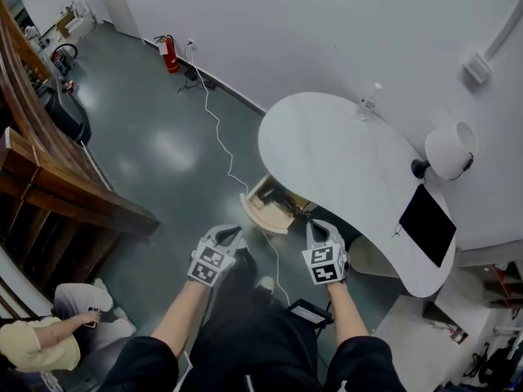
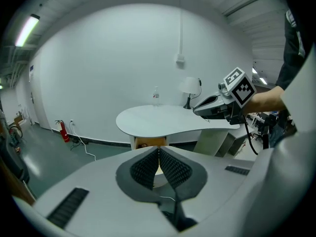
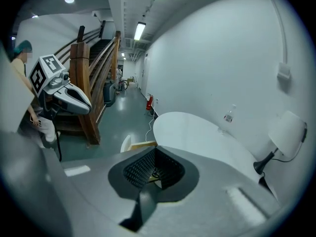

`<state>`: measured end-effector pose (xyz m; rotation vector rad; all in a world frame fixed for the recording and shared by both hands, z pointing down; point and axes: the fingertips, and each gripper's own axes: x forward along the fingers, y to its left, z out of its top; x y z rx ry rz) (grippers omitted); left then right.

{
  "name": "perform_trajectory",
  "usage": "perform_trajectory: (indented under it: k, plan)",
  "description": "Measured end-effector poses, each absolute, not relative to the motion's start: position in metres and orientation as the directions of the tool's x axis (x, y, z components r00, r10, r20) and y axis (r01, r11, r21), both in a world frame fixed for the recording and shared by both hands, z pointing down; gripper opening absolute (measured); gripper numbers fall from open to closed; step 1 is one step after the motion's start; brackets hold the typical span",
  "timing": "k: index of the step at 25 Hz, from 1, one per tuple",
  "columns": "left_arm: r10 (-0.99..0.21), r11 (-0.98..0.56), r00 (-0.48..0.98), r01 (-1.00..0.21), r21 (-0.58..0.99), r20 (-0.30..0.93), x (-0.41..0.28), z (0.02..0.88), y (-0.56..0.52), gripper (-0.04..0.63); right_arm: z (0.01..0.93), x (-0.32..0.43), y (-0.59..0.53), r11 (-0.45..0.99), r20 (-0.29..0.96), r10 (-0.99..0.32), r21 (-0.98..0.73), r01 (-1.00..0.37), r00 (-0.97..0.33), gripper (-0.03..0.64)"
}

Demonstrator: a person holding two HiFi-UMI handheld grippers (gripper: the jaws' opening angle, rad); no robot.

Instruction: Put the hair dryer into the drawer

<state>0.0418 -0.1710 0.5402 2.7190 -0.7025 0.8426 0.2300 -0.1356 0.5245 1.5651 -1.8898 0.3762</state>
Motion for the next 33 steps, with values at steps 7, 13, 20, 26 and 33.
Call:
perform_trajectory:
  k: [7,13,20,26,33]
  plan:
    - [-0.385,-0.873,0.736,-0.486,0.038,0.557,0.043,0.528,-0.153,0.015,0.511,0.217,-0.121,0.263,0.619,-0.781,0.194,-0.945,-0.09,0.005]
    - [-0.387,-0.877,0.742,-0.48,0.03,0.547,0.045,0.524,-0.146,0.015,0.505,0.211,-0.115,0.264,0.613,-0.784,0.195,-0.945,-0.093,0.005]
    - [-0.392,-0.877,0.743,-0.48,0.024,0.543,0.042,0.522,-0.144,0.015,0.502,0.205,-0.116,0.288,0.607,-0.787,0.207,-0.935,-0.108,0.005]
    - [-0.393,-0.875,0.744,-0.484,0.03,0.54,0.041,0.522,-0.142,0.015,0.502,0.201,-0.116,0.305,0.614,-0.78,0.207,-0.93,-0.119,0.005]
    - [-0.388,-0.878,0.748,-0.478,0.031,0.538,0.045,0.523,-0.149,0.015,0.503,0.2,-0.127,0.315,0.615,-0.779,0.209,-0.926,-0.126,0.005]
